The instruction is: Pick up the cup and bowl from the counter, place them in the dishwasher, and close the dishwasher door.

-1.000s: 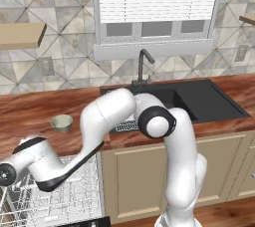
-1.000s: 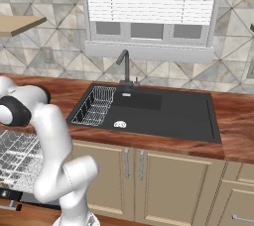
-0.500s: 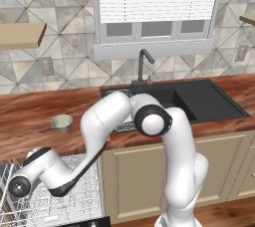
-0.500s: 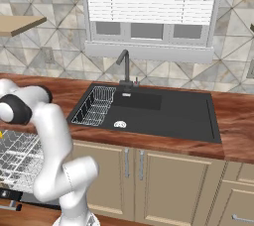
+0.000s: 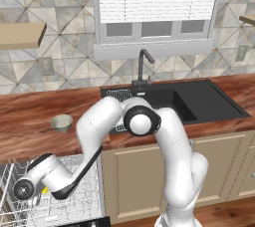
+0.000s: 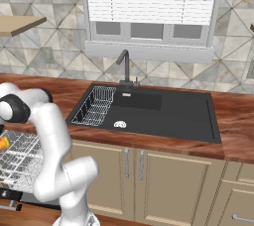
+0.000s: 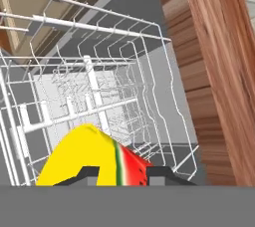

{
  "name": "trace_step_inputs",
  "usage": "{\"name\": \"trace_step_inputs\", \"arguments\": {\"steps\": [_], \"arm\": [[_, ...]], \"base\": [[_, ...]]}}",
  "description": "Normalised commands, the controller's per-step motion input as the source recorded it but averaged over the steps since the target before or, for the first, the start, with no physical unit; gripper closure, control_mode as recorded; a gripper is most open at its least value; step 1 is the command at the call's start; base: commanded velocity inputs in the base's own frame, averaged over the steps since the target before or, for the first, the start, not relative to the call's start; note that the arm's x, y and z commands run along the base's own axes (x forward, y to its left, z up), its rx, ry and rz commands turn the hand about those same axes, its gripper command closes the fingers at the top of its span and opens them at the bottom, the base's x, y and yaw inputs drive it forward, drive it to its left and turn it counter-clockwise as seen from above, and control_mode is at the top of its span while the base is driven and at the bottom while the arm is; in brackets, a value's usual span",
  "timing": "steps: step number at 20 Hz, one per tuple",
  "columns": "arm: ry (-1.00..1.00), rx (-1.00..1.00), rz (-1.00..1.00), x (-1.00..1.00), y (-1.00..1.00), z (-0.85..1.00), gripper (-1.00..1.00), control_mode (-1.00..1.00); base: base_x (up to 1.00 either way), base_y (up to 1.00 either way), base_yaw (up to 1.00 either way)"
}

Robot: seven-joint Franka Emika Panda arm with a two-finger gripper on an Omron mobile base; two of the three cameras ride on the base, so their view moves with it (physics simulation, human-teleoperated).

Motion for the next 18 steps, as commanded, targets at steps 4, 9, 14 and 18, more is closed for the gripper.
{"name": "trace_step_inputs", "arguments": {"steps": [4, 9, 14, 18], "arm": [[0.03, -0.13, 0.04, 0.28, 0.01, -0.40, 1.00, -1.00], [0.00, -0.12, 0.04, 0.25, 0.00, -0.53, 1.00, -1.00], [0.00, -0.08, 0.03, 0.15, 0.01, -0.53, 1.00, -1.00], [-0.02, -0.01, 0.02, 0.04, 0.01, -0.13, 1.00, -1.00]], "base": [[0.00, 0.00, 0.00], [0.00, 0.00, 0.00], [0.00, 0.00, 0.00], [0.00, 0.00, 0.00]]}}
